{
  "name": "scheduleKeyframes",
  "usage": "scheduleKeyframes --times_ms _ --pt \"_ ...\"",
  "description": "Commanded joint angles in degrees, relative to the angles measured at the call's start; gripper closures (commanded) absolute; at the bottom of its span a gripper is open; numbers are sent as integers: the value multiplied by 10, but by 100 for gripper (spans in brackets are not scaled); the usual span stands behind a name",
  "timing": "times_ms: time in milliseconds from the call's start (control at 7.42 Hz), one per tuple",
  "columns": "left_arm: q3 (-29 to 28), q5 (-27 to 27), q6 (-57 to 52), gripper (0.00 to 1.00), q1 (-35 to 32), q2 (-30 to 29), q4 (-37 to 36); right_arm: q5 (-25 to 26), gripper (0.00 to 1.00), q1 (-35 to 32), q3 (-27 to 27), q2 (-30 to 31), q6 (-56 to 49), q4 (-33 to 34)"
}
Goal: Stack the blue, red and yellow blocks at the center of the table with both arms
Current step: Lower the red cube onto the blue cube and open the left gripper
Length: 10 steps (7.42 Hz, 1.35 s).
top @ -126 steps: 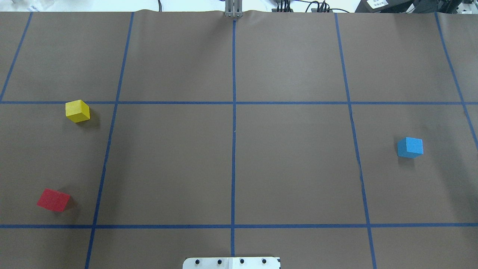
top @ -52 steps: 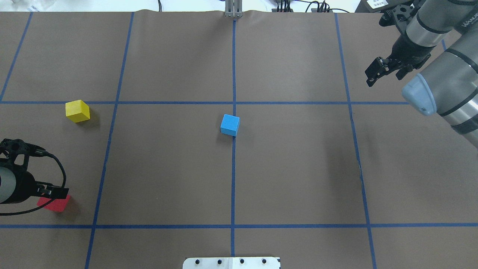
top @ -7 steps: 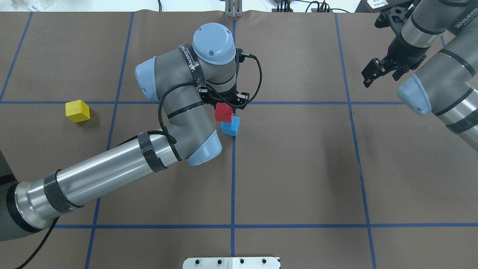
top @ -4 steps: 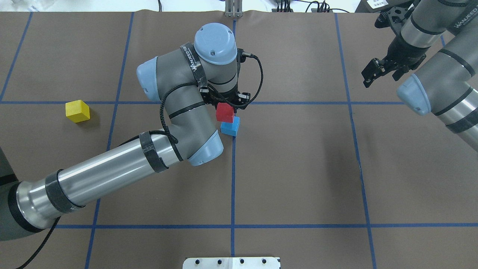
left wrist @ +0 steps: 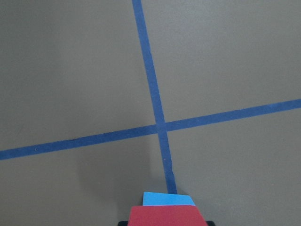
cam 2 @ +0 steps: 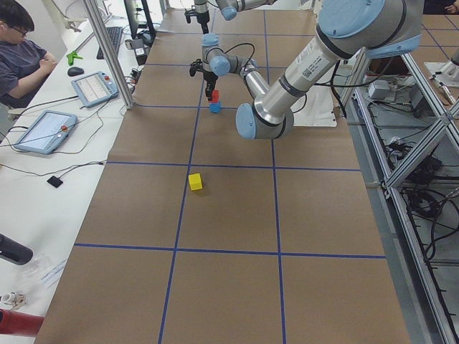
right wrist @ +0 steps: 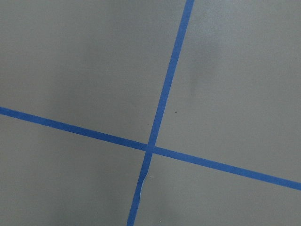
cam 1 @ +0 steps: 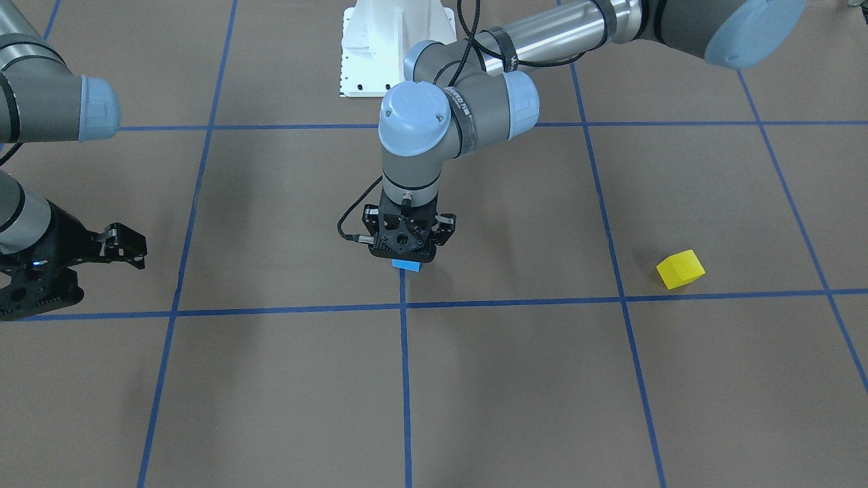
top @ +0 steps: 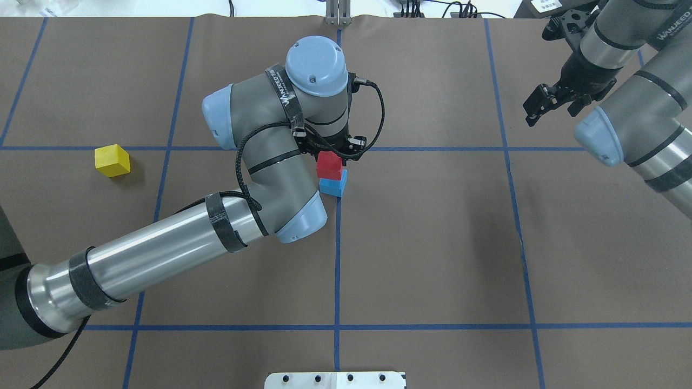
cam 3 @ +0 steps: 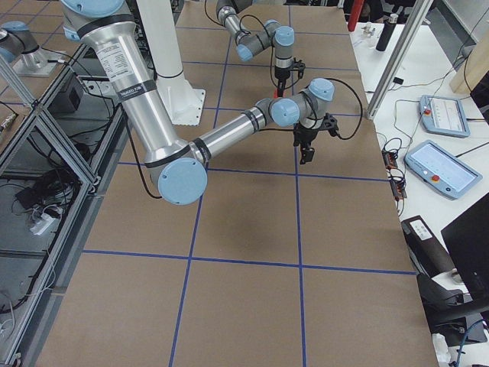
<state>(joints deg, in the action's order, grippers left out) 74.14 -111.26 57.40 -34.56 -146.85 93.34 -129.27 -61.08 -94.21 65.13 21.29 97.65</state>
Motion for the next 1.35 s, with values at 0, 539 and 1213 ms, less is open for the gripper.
scheduleKeyframes --times_ms 0,539,1213 --pt "0 0 6 66 4 1 0 0 1 0 0 0 1 0" --pt "0 0 7 19 4 2 -1 0 1 -1 -5 0 1 0" --pt "132 -7 3 1 -29 7 -133 0 1 -1 -5 0 0 0"
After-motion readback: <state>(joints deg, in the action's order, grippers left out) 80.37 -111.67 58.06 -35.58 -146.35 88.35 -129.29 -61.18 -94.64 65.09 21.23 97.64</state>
